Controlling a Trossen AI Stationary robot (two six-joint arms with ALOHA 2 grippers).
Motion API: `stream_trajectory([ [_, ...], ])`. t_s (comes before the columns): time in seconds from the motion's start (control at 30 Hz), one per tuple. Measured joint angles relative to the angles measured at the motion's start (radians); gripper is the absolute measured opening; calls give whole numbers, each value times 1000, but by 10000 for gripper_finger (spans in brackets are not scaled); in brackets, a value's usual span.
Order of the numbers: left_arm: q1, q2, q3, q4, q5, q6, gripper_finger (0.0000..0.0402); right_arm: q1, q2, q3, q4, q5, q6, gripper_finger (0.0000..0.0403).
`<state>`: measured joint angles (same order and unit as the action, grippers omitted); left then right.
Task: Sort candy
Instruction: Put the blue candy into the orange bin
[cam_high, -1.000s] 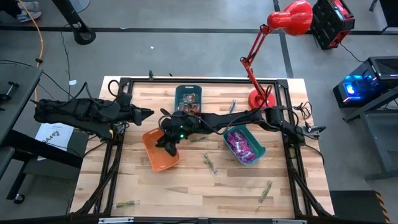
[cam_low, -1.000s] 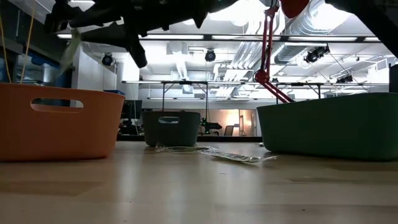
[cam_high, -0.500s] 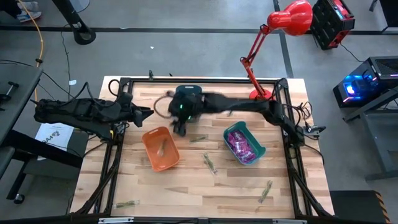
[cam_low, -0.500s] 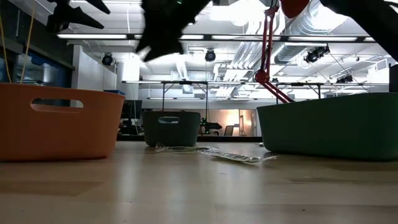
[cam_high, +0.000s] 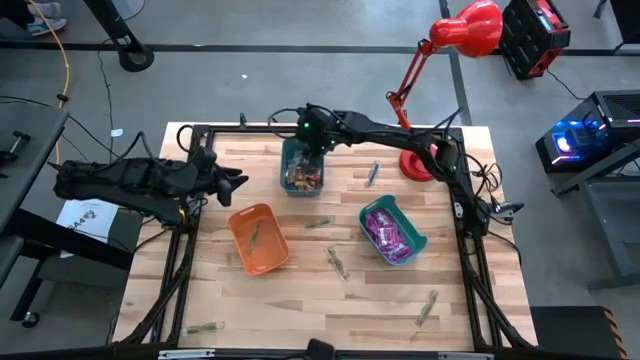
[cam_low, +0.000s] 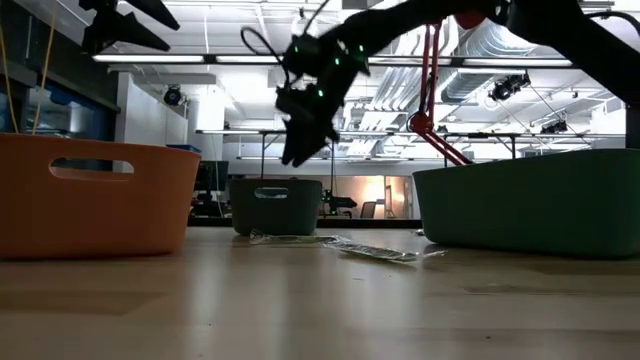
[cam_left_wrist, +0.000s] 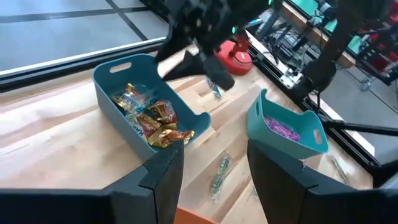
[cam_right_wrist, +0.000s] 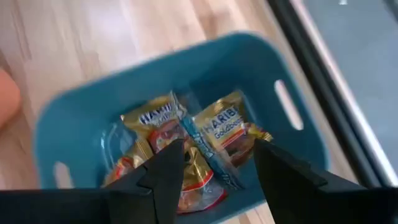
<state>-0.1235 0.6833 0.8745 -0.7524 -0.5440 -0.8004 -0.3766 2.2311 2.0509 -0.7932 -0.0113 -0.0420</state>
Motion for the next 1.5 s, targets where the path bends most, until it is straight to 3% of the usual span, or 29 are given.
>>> stream_trajectory([
  [0.3, 35, 15, 0, 71, 1, -60, 172, -43, -1, -160, 197, -36, -190, 188],
  [0.5, 38, 34, 0, 142, 0, -61, 172, -42, 3, -215, 275, -119, -327, 188],
  [1.0, 38, 67, 0, 183, 11, -63, 172, -42, 44, -234, 338, -67, -380, 186],
  [1.27, 38, 67, 0, 183, 17, -63, 172, -42, 44, -234, 312, -27, -435, 99],
  [1.5, 38, 67, 0, 183, 39, -77, 172, -36, 44, -233, 276, -13, -530, 50],
])
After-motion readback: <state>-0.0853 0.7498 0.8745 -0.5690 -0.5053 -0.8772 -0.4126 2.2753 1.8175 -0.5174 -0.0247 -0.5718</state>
